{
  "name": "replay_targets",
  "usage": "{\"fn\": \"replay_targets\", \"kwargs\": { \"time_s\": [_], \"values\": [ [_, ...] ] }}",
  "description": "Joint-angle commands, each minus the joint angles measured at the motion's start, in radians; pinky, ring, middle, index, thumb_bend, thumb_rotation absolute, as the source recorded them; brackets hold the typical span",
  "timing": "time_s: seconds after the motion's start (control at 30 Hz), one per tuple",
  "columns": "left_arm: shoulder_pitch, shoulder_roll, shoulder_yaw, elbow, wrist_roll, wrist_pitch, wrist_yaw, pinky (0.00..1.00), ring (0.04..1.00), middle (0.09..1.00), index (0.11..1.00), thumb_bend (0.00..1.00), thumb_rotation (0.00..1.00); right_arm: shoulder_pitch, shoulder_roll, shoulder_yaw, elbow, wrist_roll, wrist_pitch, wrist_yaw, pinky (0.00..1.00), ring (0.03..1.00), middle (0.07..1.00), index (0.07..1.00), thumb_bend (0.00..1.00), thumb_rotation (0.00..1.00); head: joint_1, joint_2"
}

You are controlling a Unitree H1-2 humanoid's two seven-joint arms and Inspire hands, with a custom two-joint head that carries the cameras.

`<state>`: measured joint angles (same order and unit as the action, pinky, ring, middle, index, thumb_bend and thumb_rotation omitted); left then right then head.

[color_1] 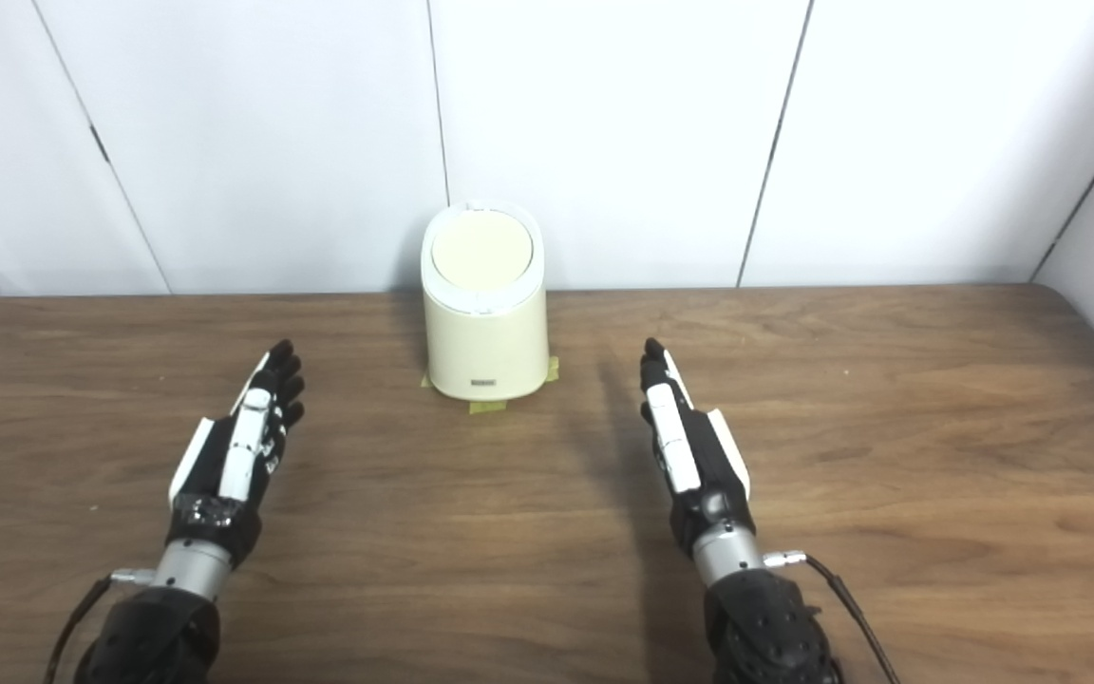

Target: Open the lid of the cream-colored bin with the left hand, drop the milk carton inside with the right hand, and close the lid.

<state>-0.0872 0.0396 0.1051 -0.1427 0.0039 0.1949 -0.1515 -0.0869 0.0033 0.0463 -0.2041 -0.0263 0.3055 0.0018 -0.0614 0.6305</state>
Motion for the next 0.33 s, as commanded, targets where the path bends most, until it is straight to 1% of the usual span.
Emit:
{"fn": "replay_targets", "kwargs": {
  "time_s": [0.0,0.3],
  "values": [
    [-0.026,0.004,-0.009,-0.043,-0.018,0.001,0.012,1.00,1.000,1.000,1.000,0.44,1.00,-0.023,-0.009,0.004,-0.032,-0.010,-0.038,0.005,1.00,1.000,1.000,1.000,0.58,1.00,0.000,0.004],
    [-0.022,0.002,-0.033,-0.053,-0.031,0.013,0.022,1.00,1.000,1.000,1.000,0.42,1.00,-0.012,-0.028,-0.004,-0.036,0.002,-0.060,0.012,1.00,1.000,1.000,1.000,0.52,1.00,0.014,0.015]
  ]
}}
